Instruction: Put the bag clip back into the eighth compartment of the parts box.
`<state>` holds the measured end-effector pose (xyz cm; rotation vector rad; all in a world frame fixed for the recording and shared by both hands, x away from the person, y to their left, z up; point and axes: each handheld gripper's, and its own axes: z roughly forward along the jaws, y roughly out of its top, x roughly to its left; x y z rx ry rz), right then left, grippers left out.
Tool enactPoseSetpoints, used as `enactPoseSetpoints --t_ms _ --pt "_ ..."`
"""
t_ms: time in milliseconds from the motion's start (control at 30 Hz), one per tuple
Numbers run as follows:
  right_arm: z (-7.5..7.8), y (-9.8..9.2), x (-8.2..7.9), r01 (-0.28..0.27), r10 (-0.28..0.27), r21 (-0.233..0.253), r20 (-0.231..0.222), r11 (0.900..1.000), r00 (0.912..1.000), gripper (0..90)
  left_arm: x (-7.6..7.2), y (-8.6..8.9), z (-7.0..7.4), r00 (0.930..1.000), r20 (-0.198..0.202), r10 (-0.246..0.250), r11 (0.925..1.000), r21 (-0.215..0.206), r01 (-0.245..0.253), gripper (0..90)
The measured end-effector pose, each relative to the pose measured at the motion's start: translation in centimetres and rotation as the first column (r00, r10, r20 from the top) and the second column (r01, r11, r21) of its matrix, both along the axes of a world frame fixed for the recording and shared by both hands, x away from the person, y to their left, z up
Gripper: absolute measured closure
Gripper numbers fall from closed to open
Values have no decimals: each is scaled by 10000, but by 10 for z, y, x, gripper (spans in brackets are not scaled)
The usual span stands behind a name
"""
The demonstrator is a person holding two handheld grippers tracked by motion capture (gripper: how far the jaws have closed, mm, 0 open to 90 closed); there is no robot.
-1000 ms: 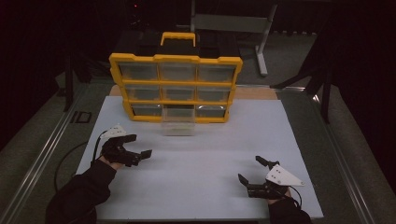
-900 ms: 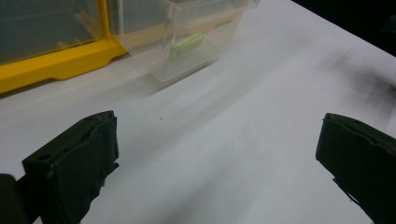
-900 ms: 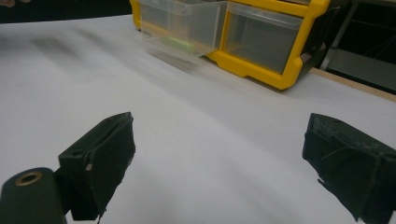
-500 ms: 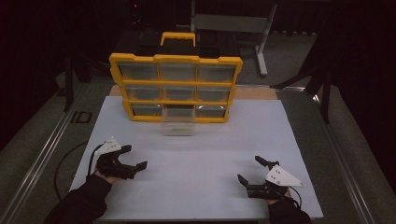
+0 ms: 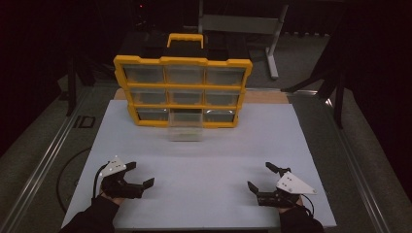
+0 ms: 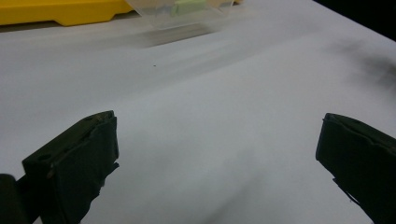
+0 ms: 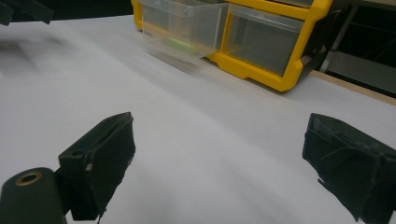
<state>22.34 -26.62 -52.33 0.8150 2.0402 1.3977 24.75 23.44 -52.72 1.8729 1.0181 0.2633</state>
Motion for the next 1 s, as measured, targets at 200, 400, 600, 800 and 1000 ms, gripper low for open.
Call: enactPoseSetpoints --t_ms 200,400,600,800,1000 --pt "0 0 0 -3 3 26 -23 10000 10000 91 -3 -4 -2 9991 286 306 9992 232 -312 0" --pt "-1 0 0 5 -5 3 -38 10000 10000 91 0 -3 -4 9975 332 630 9978 191 -636 0" --pt "-2 0 1 33 -33 -27 -100 10000 9999 91 -2 -5 -6 9938 628 914 9942 503 -947 0" --pt "-2 0 1 63 -64 -47 -103 10000 9999 91 -1 -1 -8 9931 614 999 9942 349 -1022 0" --pt "-3 0 2 65 -66 -35 -90 10000 9999 91 -2 -2 -9 9947 488 909 9957 121 -916 0"
